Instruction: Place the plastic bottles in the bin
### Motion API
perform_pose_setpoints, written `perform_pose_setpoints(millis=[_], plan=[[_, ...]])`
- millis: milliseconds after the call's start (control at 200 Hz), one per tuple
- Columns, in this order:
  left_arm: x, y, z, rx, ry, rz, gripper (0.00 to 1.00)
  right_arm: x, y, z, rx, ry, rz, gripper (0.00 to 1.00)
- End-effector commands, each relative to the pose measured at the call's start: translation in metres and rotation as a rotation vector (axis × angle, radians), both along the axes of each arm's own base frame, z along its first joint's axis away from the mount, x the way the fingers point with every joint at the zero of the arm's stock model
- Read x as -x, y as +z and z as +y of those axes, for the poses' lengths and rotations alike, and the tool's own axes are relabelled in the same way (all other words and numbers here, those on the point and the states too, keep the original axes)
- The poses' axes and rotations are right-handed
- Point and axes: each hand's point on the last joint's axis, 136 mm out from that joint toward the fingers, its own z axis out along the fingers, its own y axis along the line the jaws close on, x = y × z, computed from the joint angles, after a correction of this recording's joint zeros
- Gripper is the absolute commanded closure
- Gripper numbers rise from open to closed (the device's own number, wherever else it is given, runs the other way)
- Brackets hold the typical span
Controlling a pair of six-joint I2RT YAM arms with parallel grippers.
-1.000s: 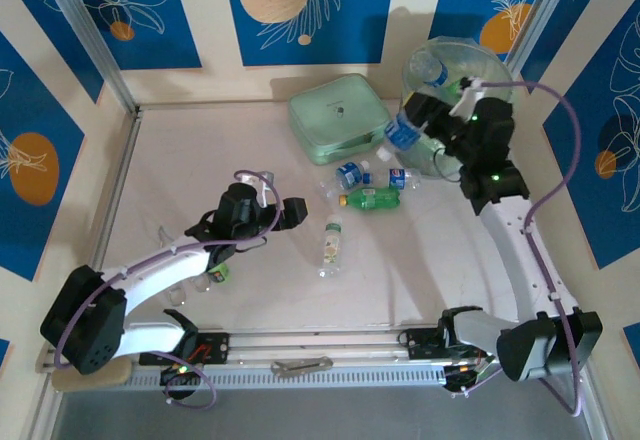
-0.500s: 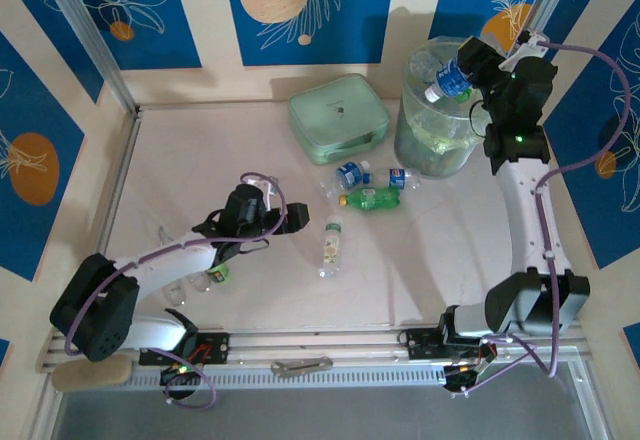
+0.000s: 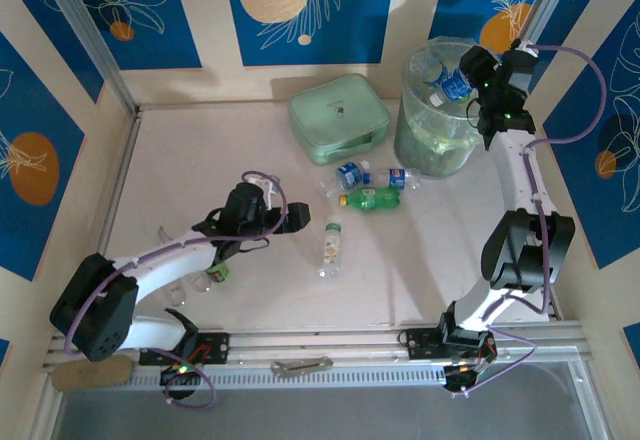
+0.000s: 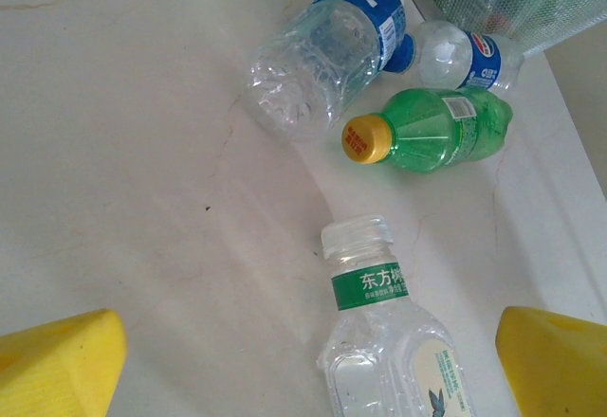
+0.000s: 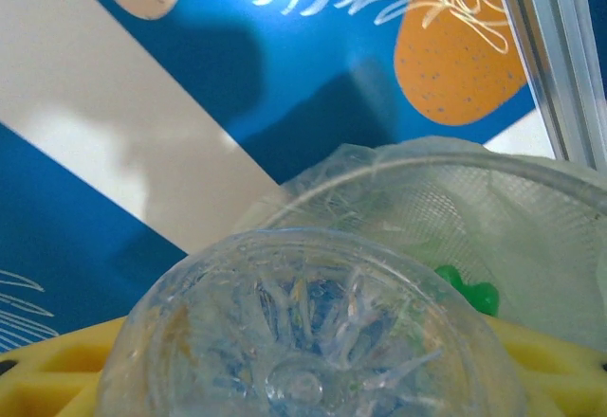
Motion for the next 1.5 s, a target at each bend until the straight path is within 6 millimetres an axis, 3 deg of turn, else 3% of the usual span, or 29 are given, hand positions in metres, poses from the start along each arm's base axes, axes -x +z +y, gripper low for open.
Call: perform_pose_setpoints(millis=[0,225,385,750,970,1221,1496], plan=[[-0.003,0.01,-0.005,0.011,-0.028,-0.019,0.01,-0.004,0.007,-0.001,-0.062,0.021,-0.006,0.35],[-0.003,0.007,-0.005,0.021,-0.02,-0.011,0.01,-0.009,-0.002,0.0,-0.085,0.034,0.02,0.22],[-0.002,0.009,-0.004,0.02,-0.019,-0.02,0.01,-0.005,0.01,-0.004,-0.071,0.016,0.008,0.0],[-0.003,0.007,-0.006,0.03,-0.021,-0.017,0.01,0.039,0.055,-0.003,0.018,-0.013,-0.099,0.01],[-0.001,0.007,-0.008,0.032,-0.028,-0.011,0.01,0.075,0.056,0.039,0.044,0.092,-0.121,0.01],[0.011,0.001,-0.018,-0.03,-0.073,-0.008,0.01,0.116,0.005,0.118,0.051,0.285,-0.01,0.01],[0.041,-0.016,-0.044,-0.142,-0.169,0.007,0.01,0.157,-0.082,0.185,-0.06,0.431,0.162,0.01]])
